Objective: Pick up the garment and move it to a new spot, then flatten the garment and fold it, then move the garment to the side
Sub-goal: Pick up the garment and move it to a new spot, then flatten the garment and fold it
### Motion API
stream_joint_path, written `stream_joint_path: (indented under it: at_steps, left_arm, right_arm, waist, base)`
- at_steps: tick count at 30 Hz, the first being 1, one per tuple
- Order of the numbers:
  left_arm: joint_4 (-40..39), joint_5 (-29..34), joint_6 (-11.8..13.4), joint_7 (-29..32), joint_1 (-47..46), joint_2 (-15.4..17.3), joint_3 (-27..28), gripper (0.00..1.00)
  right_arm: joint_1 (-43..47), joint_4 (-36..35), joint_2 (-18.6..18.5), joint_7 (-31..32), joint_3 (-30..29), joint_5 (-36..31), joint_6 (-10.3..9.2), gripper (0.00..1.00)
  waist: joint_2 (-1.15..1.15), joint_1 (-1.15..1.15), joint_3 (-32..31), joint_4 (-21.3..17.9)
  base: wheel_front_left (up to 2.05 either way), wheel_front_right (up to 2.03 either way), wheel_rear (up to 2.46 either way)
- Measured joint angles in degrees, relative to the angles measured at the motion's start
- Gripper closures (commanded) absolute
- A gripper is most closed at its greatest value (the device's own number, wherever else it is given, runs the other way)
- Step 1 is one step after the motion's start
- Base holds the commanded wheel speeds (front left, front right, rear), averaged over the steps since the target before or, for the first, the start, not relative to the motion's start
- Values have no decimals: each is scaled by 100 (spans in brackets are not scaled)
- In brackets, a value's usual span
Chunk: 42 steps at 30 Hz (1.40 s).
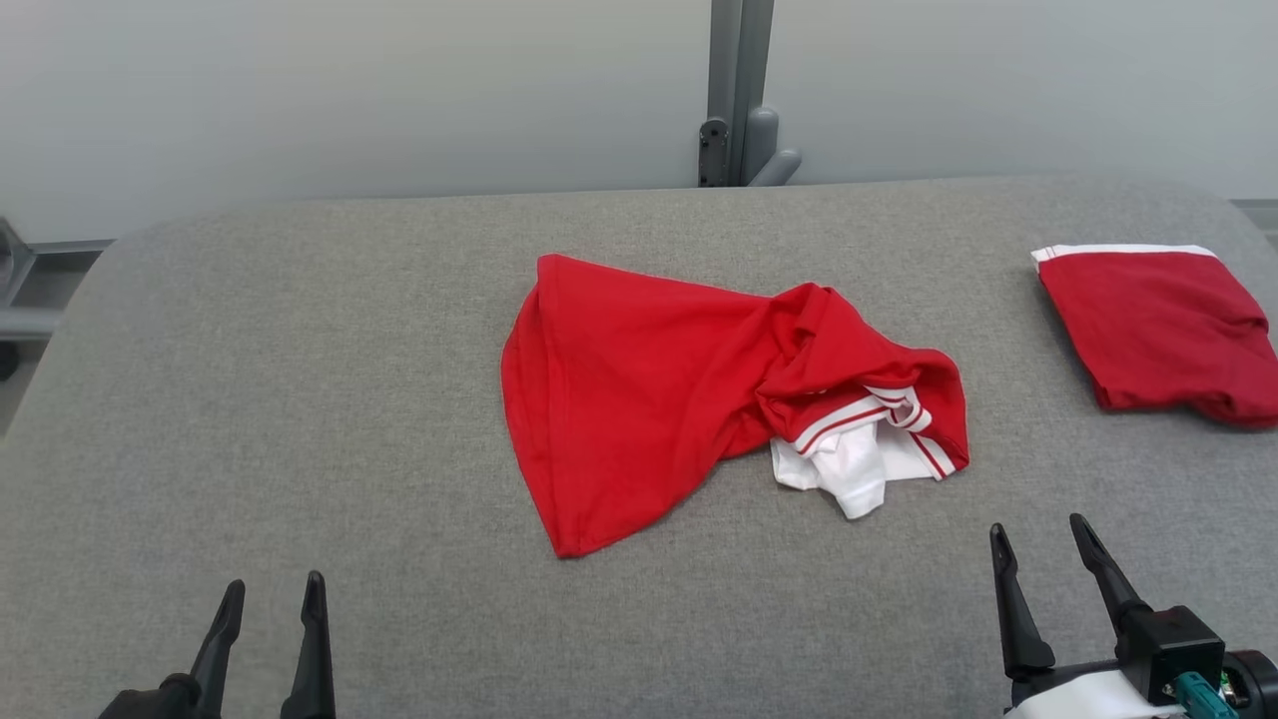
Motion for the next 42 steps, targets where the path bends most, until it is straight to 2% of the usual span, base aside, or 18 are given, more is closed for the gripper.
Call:
stream_joint_path:
  at_steps: [4, 7, 14, 19, 21, 25, 32, 38, 42]
  left_arm:
    - [23, 291, -360, 0, 104, -177, 223, 0]
    - [58, 432, -508, 0, 120, -296, 330, 0]
    - [146, 575, -646, 0, 127, -424, 444, 0]
    - [62, 714, -668, 0, 44, -477, 331, 0]
    - [22, 714, -670, 0, -110, -495, 111, 0]
    - [76, 578, -673, 123, -690, -352, -843, 0]
    - [858, 215, -680, 587, -1770, -19, -2028, 0]
    - [1547, -110, -680, 694, -2206, 166, -2405, 0]
    - [2014, -157, -678, 587, -2388, 261, -2323, 0]
  right_arm:
    - [4, 97, 0, 0, -40, 0, 0, 0]
    - [4, 123, 1, 0, -42, 2, 0, 0]
    - [0, 148, 1, 0, -15, 12, 0, 0]
    - [-88, 135, 1, 0, 46, -12, 0, 0]
    - [-218, 68, 1, 0, 74, -44, 0, 0]
    - [-582, -60, 1, 0, 145, -75, 0, 0]
    - [-935, -105, 2, 0, 287, -32, 0, 0]
    - [-968, -110, -1, 0, 265, 92, 0, 0]
    - [-1042, -133, -4, 0, 257, 159, 0, 0]
  waist:
    - [0, 0, -70, 21]
    - [0, 0, -57, -8]
    - [0, 0, -14, -52]
    - [0, 0, 72, -100]
    - [0, 0, 153, -121]
    - [0, 0, 425, -177]
    - [0, 0, 1020, -381]
    - [0, 0, 1371, -691]
    - [0, 0, 1537, -887]
  base:
    - [0, 0, 0]
    - [0, 0, 0]
    - [0, 0, 0]
    - [0, 0, 0]
    - [0, 0, 0]
    - [0, 0, 0]
    - [0, 0, 0]
    - [0, 0, 0]
    - [0, 0, 0]
